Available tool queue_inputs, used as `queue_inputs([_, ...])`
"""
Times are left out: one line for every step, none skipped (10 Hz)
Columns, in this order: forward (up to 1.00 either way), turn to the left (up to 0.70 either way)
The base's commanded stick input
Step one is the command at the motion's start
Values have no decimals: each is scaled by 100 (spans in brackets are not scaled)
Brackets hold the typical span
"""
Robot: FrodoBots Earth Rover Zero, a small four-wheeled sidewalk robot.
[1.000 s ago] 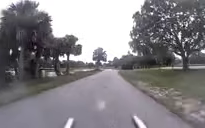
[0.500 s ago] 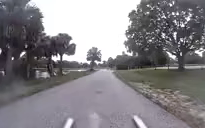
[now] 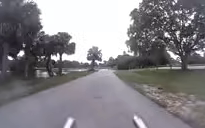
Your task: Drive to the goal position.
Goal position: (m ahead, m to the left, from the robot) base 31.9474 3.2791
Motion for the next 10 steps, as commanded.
queue_inputs([85,-34])
queue_inputs([85,-31])
queue_inputs([85,-10])
queue_inputs([85,0])
queue_inputs([85,0])
queue_inputs([85,0])
queue_inputs([85,0])
queue_inputs([85,0])
queue_inputs([85,0])
queue_inputs([85,0])
